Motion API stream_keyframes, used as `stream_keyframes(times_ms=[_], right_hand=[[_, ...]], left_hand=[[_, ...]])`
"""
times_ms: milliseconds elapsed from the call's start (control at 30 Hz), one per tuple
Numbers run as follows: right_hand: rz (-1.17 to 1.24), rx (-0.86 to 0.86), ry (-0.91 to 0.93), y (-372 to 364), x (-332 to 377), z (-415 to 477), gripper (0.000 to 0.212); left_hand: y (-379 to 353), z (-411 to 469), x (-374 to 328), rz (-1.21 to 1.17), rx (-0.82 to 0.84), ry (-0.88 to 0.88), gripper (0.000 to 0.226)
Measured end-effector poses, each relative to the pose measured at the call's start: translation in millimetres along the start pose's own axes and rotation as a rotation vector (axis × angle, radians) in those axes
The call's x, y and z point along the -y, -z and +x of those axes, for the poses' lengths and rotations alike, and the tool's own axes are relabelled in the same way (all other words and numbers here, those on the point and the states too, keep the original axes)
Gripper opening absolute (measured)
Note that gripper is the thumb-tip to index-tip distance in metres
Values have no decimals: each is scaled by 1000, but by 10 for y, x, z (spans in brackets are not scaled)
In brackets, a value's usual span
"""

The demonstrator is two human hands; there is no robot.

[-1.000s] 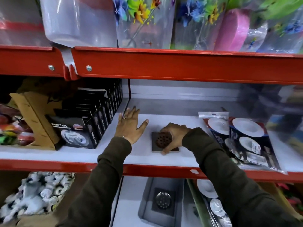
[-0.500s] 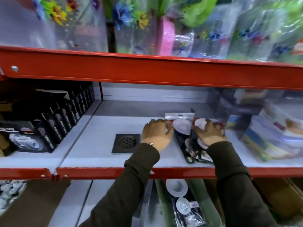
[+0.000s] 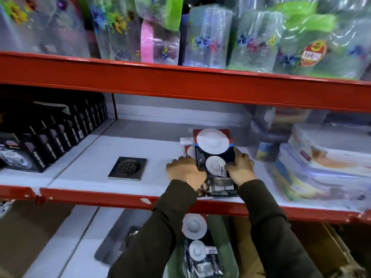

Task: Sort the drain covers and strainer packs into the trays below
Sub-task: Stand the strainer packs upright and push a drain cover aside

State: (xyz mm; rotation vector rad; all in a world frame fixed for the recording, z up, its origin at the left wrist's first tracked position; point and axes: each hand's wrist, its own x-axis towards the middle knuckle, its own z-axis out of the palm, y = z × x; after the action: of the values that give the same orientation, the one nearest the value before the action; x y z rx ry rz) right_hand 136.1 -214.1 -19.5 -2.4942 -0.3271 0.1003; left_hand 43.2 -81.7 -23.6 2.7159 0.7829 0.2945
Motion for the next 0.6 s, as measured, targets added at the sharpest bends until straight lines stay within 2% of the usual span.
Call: stream_keyframes(times_ms=[133,200,333,467,600], right_hand=[[-40,107,18,-156,-13,7,69],[-9,98,11,-210,-84,-28,65],[39,87,26,-204,-242,-135,51],[162,66,-9,-104,-418,-240,40],[167,15,2,-79,-496,-308,38]], left_hand=[[-58,-77,105,11,102,143,50],[-112,-107,143,-56,126,167,44],[-171,-158,153,-172,107,141,25],[-253,-199,76,-226,106,104,26],[-329,-239,3,-169,59,81,26]])
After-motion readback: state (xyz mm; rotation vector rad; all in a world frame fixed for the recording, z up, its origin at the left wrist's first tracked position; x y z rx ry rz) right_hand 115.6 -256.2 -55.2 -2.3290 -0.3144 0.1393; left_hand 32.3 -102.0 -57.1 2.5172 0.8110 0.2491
